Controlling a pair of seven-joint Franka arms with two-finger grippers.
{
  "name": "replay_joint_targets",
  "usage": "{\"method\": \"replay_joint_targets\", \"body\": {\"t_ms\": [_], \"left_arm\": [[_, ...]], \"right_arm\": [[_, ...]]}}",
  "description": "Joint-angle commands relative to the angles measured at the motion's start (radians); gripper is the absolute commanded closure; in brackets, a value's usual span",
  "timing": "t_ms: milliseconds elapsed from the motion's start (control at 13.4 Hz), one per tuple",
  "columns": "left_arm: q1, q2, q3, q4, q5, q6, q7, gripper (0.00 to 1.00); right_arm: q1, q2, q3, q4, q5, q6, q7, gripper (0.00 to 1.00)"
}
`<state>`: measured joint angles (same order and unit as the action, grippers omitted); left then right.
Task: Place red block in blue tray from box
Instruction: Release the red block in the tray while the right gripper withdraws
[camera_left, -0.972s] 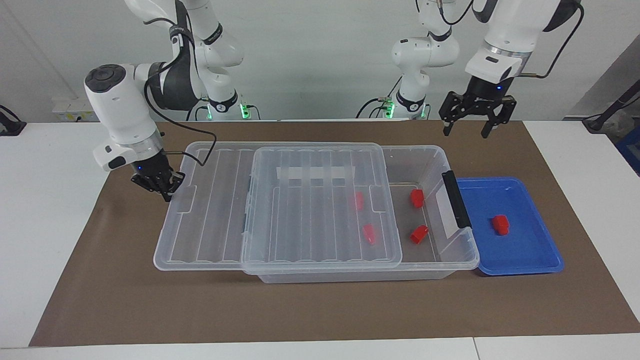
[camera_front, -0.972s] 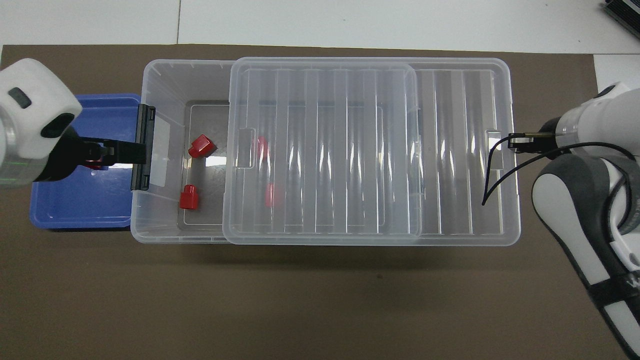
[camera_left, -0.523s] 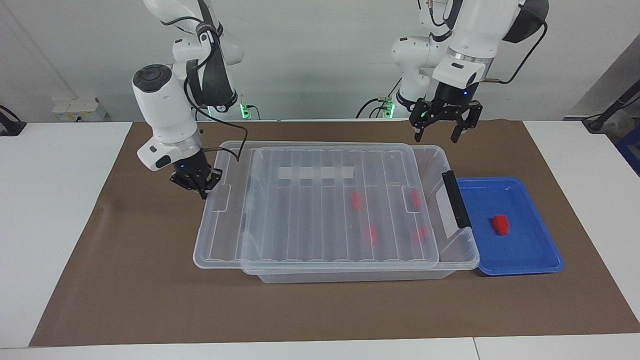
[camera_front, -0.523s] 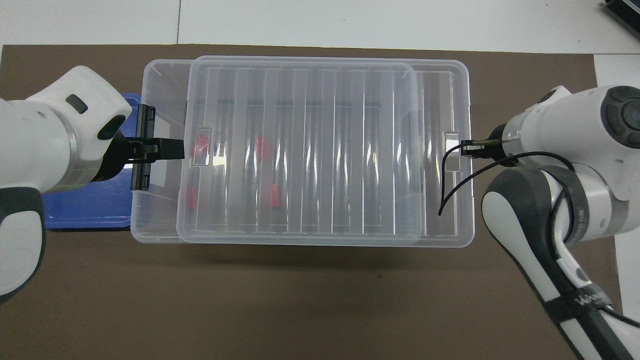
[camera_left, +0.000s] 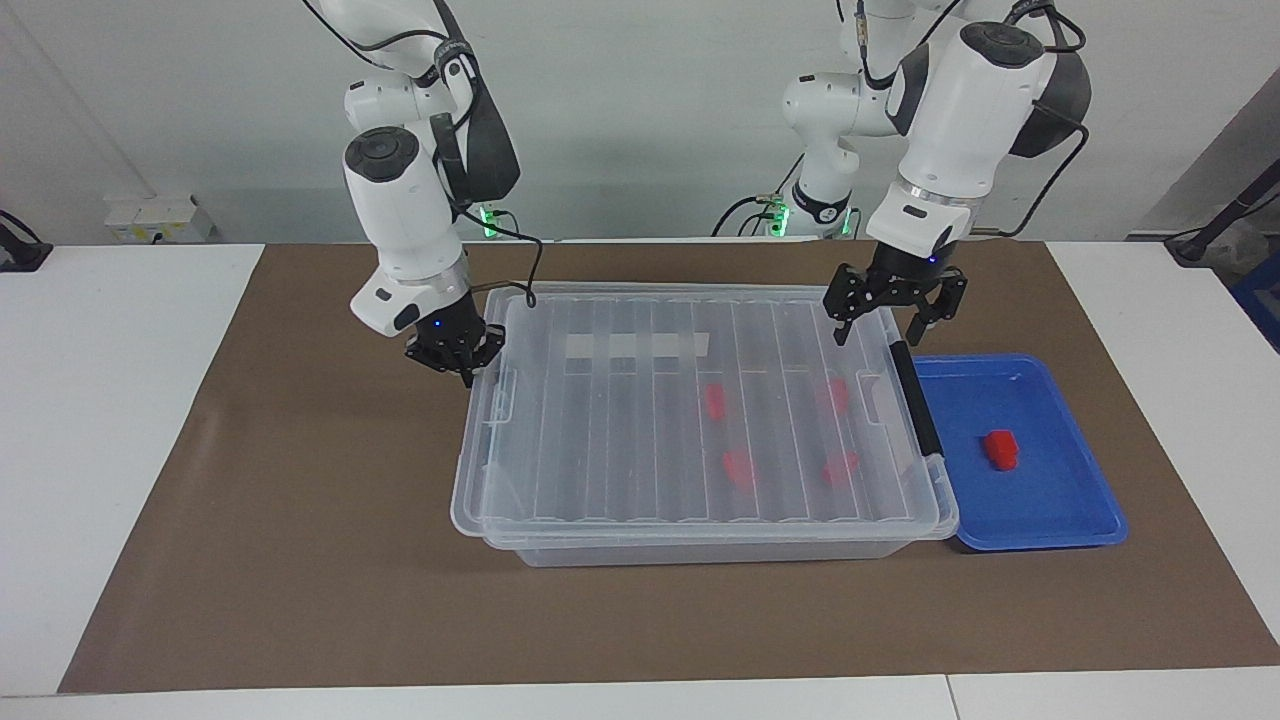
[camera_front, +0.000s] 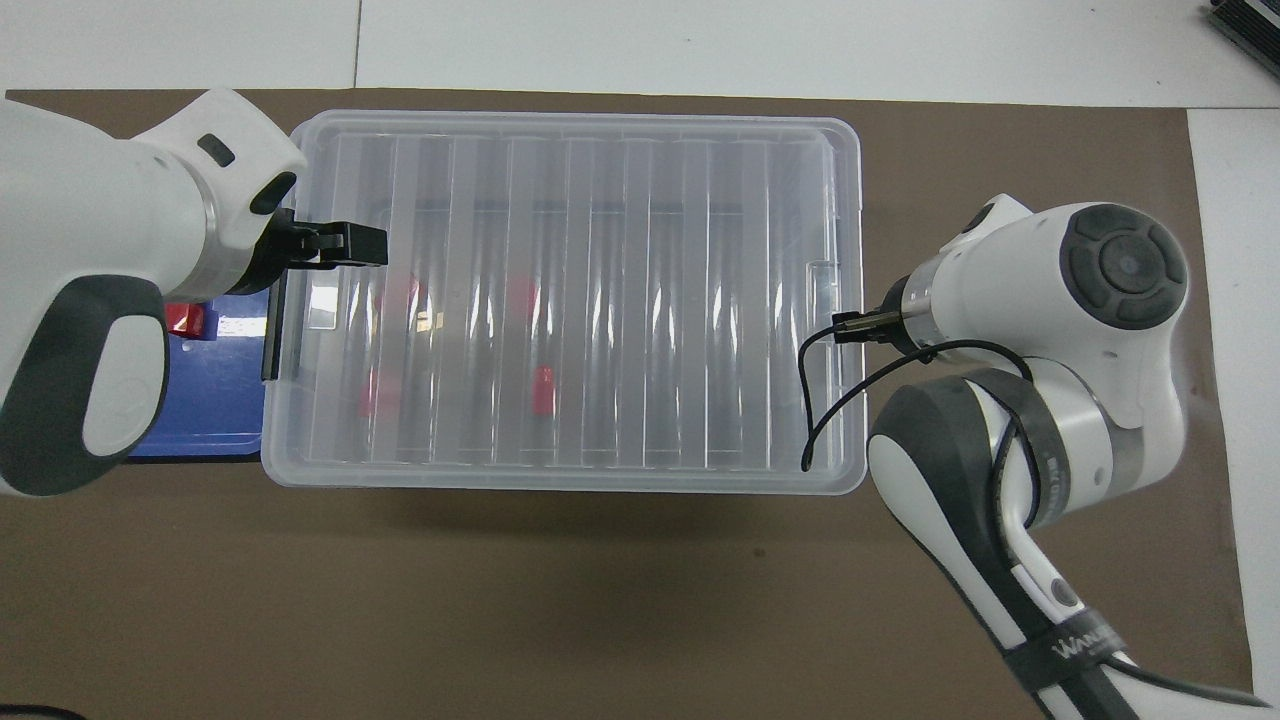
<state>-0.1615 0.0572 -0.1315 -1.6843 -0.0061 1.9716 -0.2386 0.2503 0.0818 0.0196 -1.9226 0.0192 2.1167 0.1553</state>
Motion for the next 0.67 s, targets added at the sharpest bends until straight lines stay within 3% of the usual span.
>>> {"method": "replay_joint_targets", "body": {"t_ms": [0, 523, 598], "left_arm": [[0.004, 0.044, -0.004, 0.094, 0.035, -0.115, 0.013, 0.00], [0.043, -0.045, 0.001, 0.081, 0.040, -0.258, 0.022, 0.00], [0.075, -0.051, 0.000, 0.083, 0.040, -0.263, 0.071, 0.00]], "right_arm": [[0.004, -0.002, 0.002, -0.023, 0.019, 0.034, 0.012, 1.00], [0.004, -0.008, -0.001, -0.012, 0.024, 0.026, 0.013, 1.00], [-0.003, -0.016, -0.004, -0.012, 0.024, 0.019, 0.015, 0.93]]}}
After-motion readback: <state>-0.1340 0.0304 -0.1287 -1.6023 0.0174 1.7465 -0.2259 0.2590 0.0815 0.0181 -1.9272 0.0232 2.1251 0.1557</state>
